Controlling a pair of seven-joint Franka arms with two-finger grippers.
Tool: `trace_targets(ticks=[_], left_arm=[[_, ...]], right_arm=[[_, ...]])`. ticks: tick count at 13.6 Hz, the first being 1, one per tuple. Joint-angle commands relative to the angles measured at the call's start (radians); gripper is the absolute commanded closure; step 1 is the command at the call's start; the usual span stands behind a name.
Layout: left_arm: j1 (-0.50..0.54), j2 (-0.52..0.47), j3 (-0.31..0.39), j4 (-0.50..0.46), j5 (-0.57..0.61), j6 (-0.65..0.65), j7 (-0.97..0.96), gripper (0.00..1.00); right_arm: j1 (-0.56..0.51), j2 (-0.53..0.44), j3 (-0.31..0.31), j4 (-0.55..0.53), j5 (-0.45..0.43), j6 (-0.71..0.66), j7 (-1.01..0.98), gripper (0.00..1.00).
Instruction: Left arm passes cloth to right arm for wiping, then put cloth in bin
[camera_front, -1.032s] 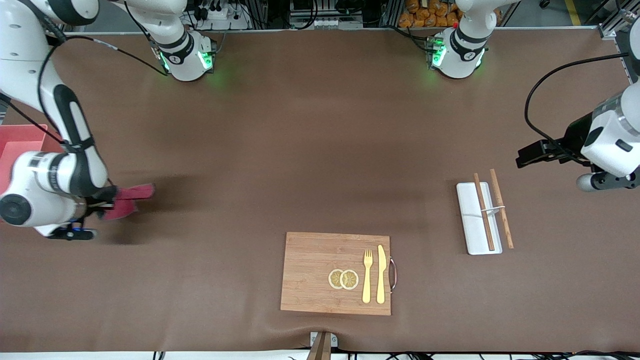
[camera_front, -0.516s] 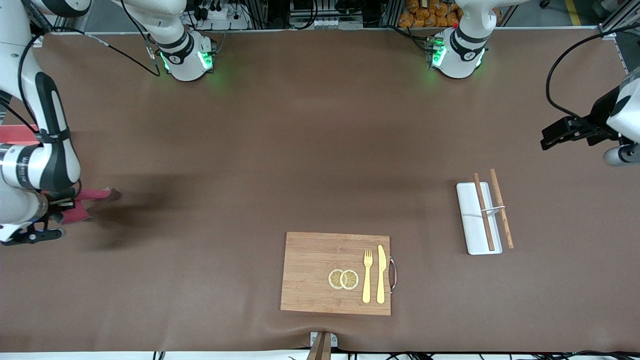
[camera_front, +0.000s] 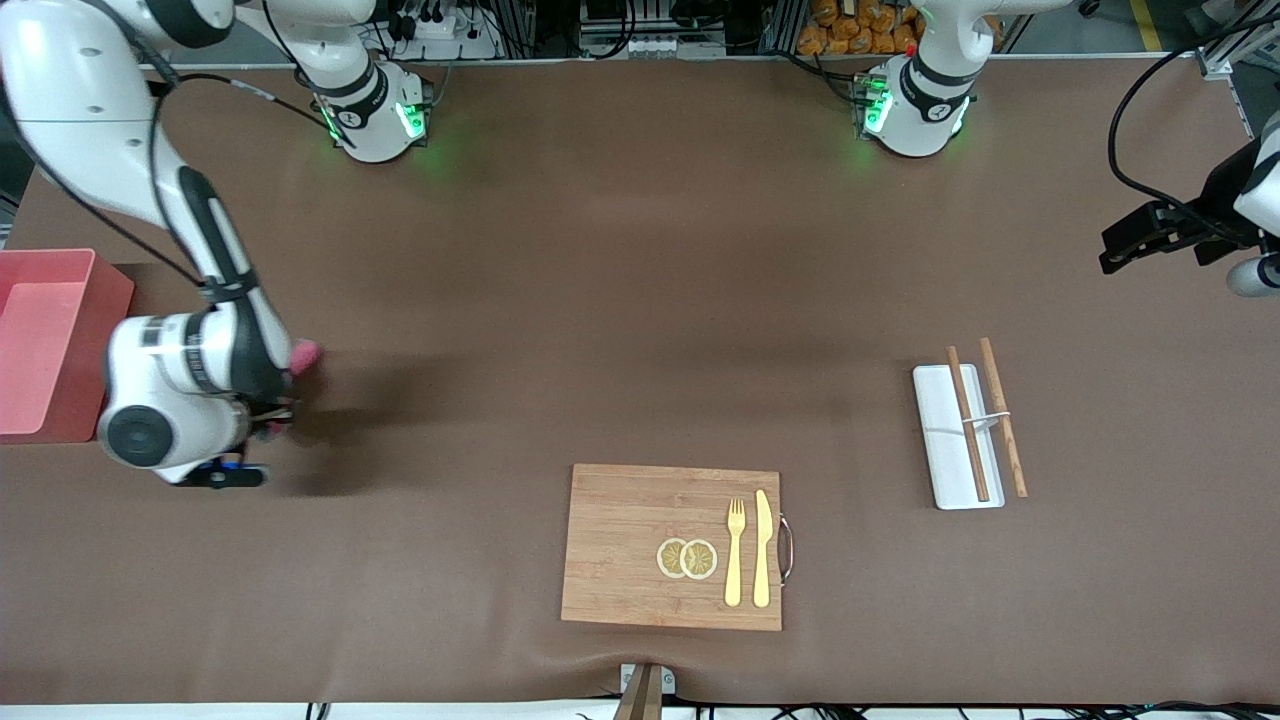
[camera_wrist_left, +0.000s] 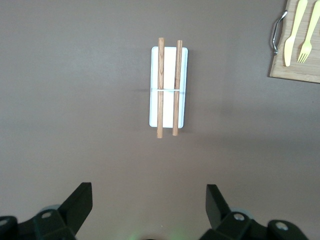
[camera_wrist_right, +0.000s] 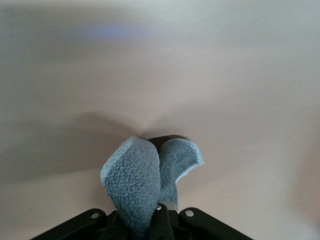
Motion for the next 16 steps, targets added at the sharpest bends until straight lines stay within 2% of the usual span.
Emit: trace_targets(ticks=[1, 3, 5, 6, 9, 11, 14, 16], left_arm=[[-0.027, -0.042, 0.019, -0.034, 0.006, -0.001, 0.015, 0.00], [-0.027, -0.045, 0.019, -0.033, 0.006, -0.012, 0.014, 0.00], [-0.025, -0.041, 0.024, -0.034, 0.006, -0.013, 0.018, 0.00], [-0.025, -0.039, 0.024, -0.034, 0.006, -0.012, 0.018, 0.00], [-0.027, -0.041, 0.025, -0.034, 0.006, -0.012, 0.018, 0.00], [-0.019, -0.041, 0.022, -0.031, 0.006, -0.013, 0.018, 0.00], [-0.019, -0.041, 0.017, -0.033, 0.006, -0.015, 0.018, 0.00], [-0.018, -0.042, 0.017, -0.033, 0.006, -0.015, 0.018, 0.00]], right_arm=[[0.125, -0.026, -0.008, -0.002, 0.164, -0.058, 0.158, 1.00], [0.217, -0.028, -0.005, 0.003, 0.232, -0.057, 0.301, 1.00], [0.263, -0.029, -0.002, 0.010, 0.376, -0.055, 0.332, 1.00], [0.281, -0.034, -0.002, 0.016, 0.410, -0.061, 0.343, 1.00], [0.268, -0.088, -0.007, 0.021, 0.412, -0.093, 0.366, 1.00], [0.216, -0.117, -0.012, 0.058, 0.366, -0.177, 0.300, 1.00], [0.128, -0.172, -0.012, 0.088, 0.168, -0.236, 0.138, 1.00], [0.049, -0.209, -0.012, 0.090, 0.096, -0.238, -0.032, 1.00]])
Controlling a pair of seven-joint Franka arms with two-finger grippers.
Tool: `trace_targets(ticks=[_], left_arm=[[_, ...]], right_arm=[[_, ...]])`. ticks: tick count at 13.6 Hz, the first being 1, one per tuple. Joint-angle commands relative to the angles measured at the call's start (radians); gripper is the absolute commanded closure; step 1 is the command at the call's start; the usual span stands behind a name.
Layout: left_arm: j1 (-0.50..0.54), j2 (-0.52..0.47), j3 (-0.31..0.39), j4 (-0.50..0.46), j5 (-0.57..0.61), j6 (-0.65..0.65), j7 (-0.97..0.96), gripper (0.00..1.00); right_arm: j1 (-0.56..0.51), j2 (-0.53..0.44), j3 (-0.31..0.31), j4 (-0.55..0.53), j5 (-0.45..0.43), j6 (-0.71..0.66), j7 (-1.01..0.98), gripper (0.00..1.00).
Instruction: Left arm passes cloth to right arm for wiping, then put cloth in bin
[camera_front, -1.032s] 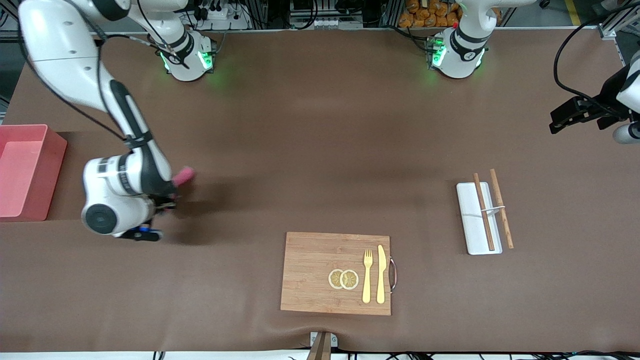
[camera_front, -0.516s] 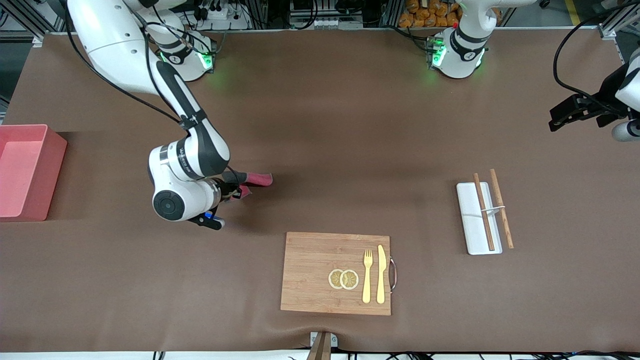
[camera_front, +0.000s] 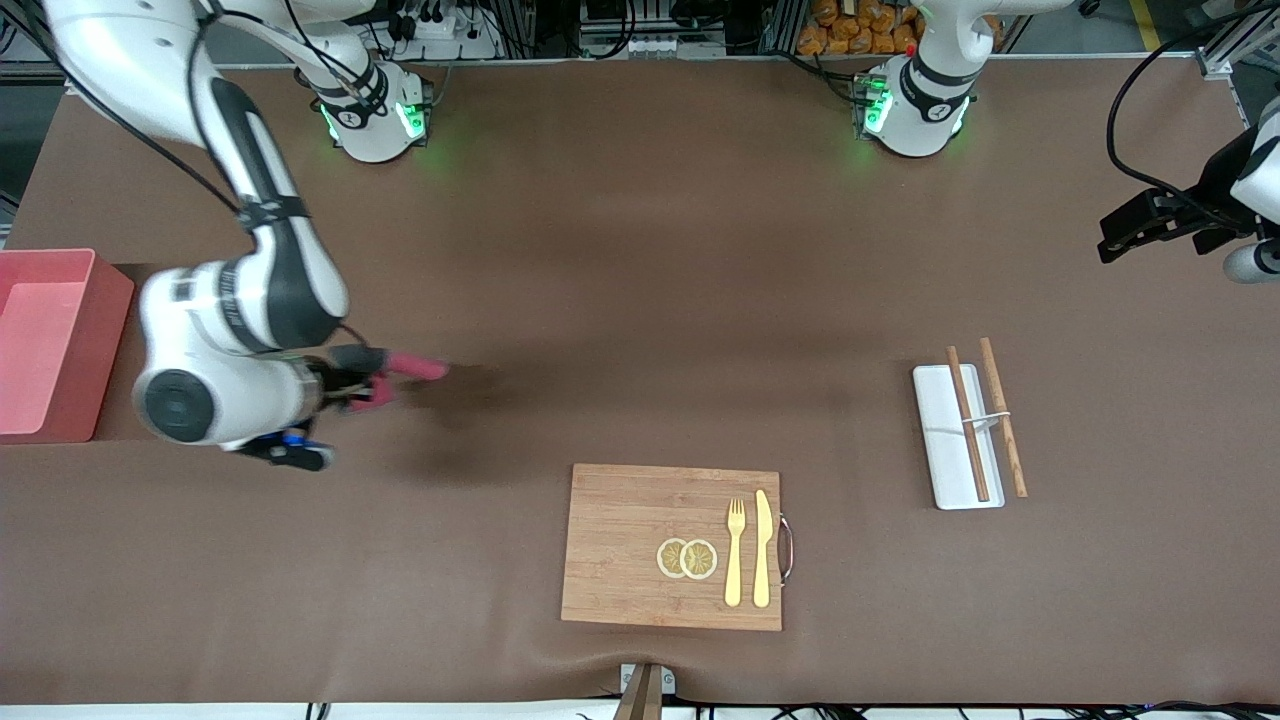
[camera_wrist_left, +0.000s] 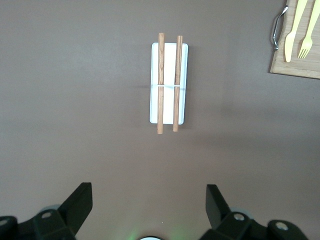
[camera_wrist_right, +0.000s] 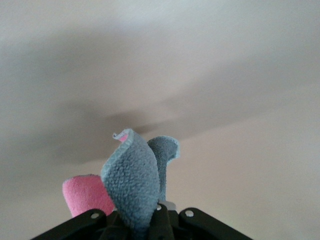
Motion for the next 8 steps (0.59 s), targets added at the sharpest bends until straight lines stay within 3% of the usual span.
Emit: trace_targets(ticks=[1, 3, 6, 8], left_arm=[[-0.002, -0.027, 0.004, -0.016, 0.006, -0.012, 0.020, 0.00], [-0.001, -0.028, 0.003, -0.016, 0.006, -0.013, 0.021, 0.00], [-0.007, -0.027, -0.001, -0.014, 0.006, -0.016, 0.020, 0.00], [-0.012, -0.025, -0.002, -0.013, 0.007, -0.024, 0.018, 0.00]], right_arm=[[-0.121, -0.059, 0.014, -0.007, -0.065, -0.023, -0.223, 1.00], [-0.228, -0.079, 0.013, 0.005, -0.073, -0.031, -0.419, 1.00], [-0.389, -0.067, 0.013, 0.085, -0.209, -0.020, -0.720, 1.00], [-0.484, -0.048, 0.013, 0.130, -0.231, -0.005, -0.883, 1.00]])
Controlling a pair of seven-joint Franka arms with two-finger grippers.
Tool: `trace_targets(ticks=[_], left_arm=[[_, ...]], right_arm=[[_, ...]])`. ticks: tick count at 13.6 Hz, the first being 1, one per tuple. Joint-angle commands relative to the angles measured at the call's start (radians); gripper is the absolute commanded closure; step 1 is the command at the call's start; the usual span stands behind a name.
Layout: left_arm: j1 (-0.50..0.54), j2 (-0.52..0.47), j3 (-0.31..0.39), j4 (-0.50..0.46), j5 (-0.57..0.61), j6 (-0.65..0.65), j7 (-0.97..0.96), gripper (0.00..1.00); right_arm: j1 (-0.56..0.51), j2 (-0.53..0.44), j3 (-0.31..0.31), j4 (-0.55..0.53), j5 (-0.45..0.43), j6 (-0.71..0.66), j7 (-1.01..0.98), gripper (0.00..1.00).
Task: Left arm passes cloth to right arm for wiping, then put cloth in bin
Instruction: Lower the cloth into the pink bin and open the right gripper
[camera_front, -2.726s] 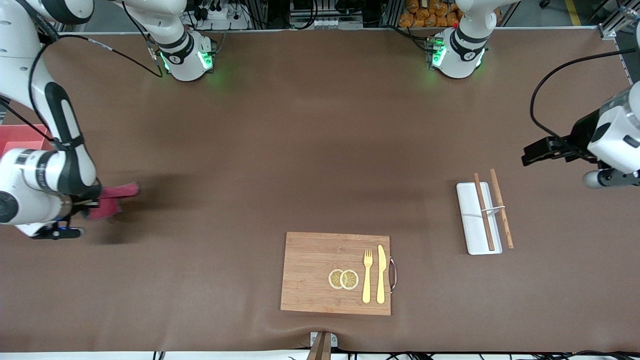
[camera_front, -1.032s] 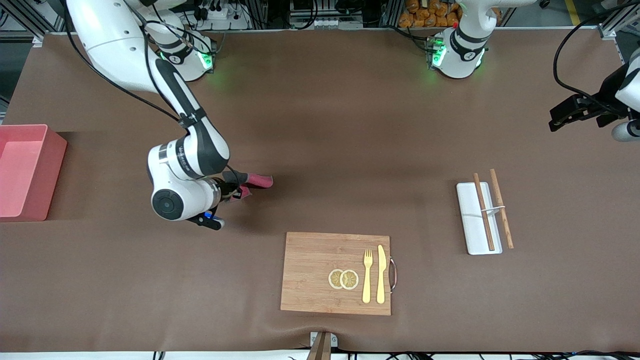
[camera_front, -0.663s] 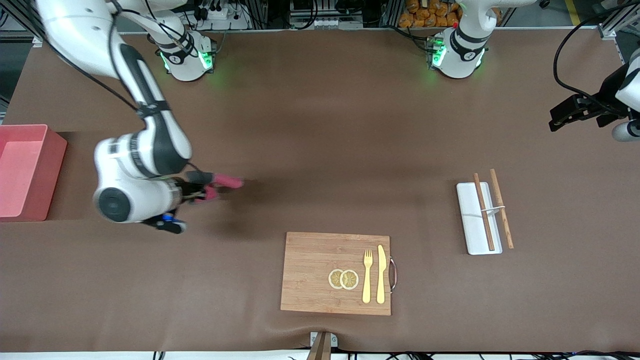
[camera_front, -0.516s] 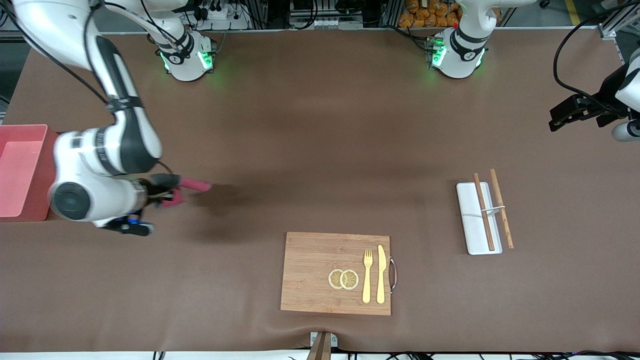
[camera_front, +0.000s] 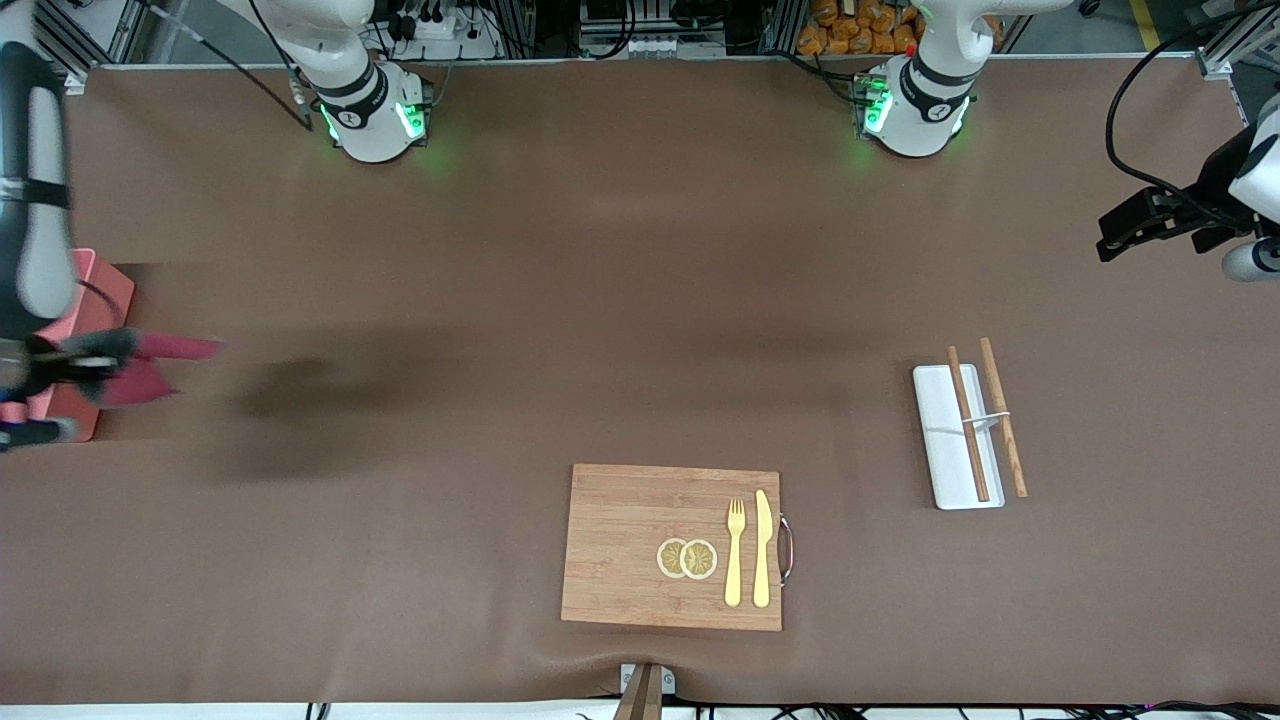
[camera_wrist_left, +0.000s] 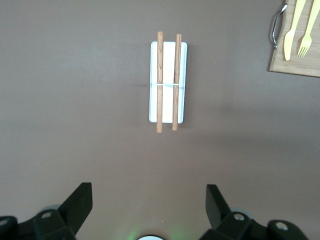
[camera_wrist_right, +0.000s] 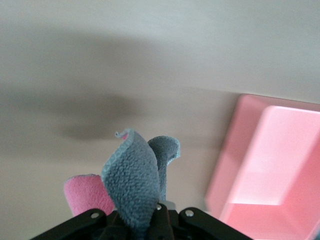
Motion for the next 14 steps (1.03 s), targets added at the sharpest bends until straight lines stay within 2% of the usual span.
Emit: trace_targets(ticks=[1, 4, 9, 10, 11, 14], left_arm=[[-0.009, -0.022, 0.002, -0.014, 0.007, -0.016, 0.020, 0.00], [-0.012, -0.014, 0.000, -0.011, 0.007, -0.016, 0.020, 0.00], [-0.004, -0.014, -0.014, -0.011, 0.007, -0.016, 0.018, 0.00], [-0.003, -0.015, -0.014, -0.013, 0.006, -0.016, 0.018, 0.00], [-0.001, -0.015, -0.014, -0.011, 0.007, -0.016, 0.018, 0.00], [-0.001, -0.015, -0.014, -0.011, 0.007, -0.016, 0.018, 0.00]], right_arm=[[-0.125, 0.019, 0.024, 0.052, -0.031, 0.025, -0.182, 1.00], [-0.260, 0.051, 0.024, 0.052, -0.042, 0.215, -0.447, 1.00], [-0.431, 0.241, 0.026, 0.050, -0.026, 0.440, -0.584, 0.98], [-0.442, 0.261, 0.026, 0.046, -0.026, 0.471, -0.604, 0.77], [-0.452, 0.280, 0.026, 0.046, -0.020, 0.482, -0.606, 0.01], [-0.452, 0.280, 0.027, 0.047, 0.009, 0.479, -0.599, 0.00]])
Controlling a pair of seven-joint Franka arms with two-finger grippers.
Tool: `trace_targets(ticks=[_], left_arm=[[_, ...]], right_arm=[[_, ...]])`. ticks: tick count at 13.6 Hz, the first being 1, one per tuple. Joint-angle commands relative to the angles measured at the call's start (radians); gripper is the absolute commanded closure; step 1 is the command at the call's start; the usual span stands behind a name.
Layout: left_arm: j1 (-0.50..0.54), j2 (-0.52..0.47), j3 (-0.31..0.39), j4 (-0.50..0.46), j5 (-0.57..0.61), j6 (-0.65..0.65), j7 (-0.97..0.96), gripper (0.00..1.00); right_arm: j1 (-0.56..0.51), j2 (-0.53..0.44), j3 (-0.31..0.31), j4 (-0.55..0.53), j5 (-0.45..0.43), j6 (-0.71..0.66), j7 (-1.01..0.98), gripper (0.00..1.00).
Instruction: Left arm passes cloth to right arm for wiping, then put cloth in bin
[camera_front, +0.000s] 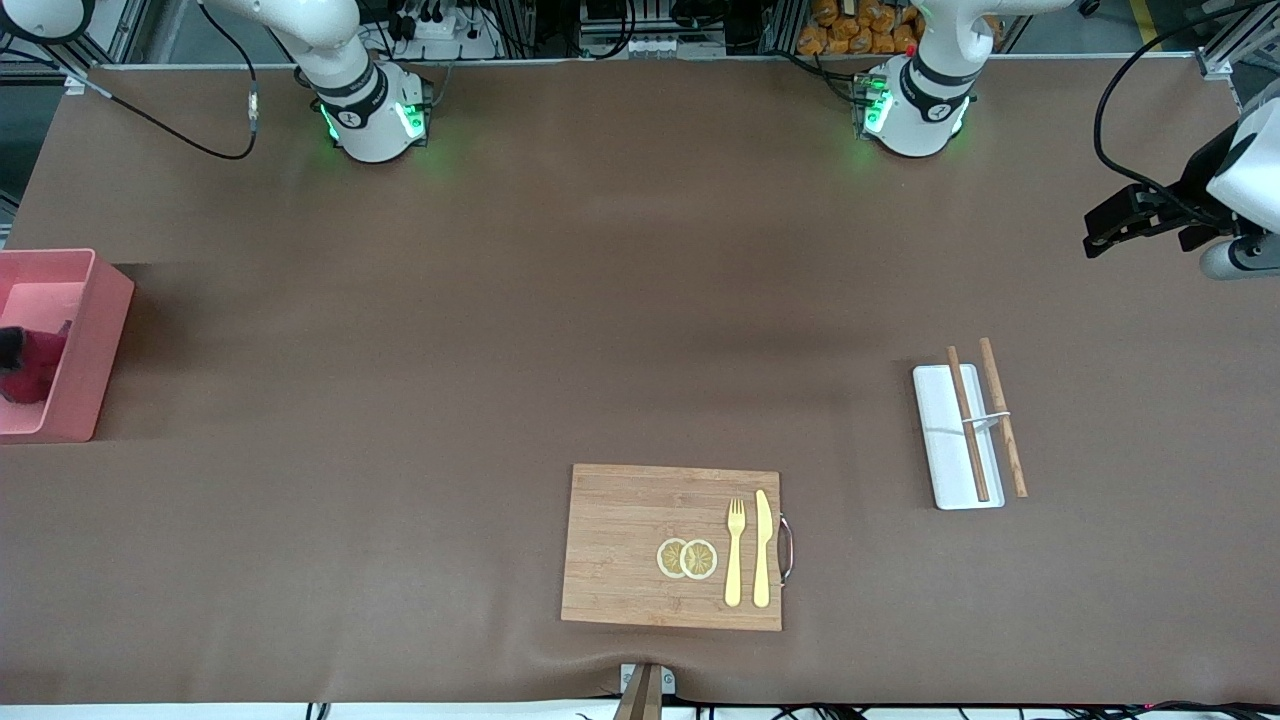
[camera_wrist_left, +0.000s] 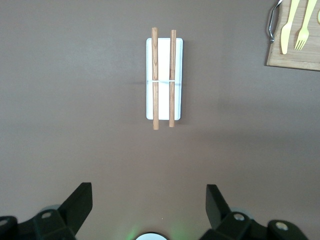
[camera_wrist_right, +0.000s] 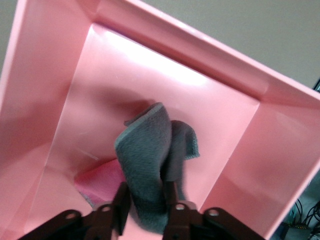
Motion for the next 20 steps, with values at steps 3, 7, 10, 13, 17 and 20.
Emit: trace_targets(ticks=[3, 7, 10, 13, 17, 20], left_arm=[[0.003, -0.015, -0.001, -0.009, 0.007, -0.009, 0.017, 0.00], [0.003, -0.015, -0.001, -0.010, 0.007, -0.009, 0.017, 0.00], [0.003, -0.014, -0.001, -0.010, 0.007, -0.009, 0.017, 0.00], [0.005, -0.014, -0.001, -0.010, 0.007, -0.008, 0.017, 0.00], [0.005, -0.015, -0.001, -0.010, 0.006, -0.008, 0.019, 0.00], [0.006, -0.015, 0.000, -0.009, 0.006, -0.008, 0.019, 0.00]], right_arm=[[0.016, -0.067, 0.052, 0.031, 0.028, -0.067, 0.007, 0.00], [0.115, -0.203, 0.058, 0.033, 0.034, -0.314, 0.163, 0.00], [0.247, -0.295, 0.058, 0.031, 0.034, -0.524, 0.369, 0.00], [0.361, -0.350, 0.058, 0.025, 0.112, -0.635, 0.573, 0.00], [0.537, -0.416, 0.058, 0.011, 0.177, -0.731, 0.910, 0.00], [0.633, -0.519, 0.056, -0.085, 0.242, -0.706, 1.039, 0.00]])
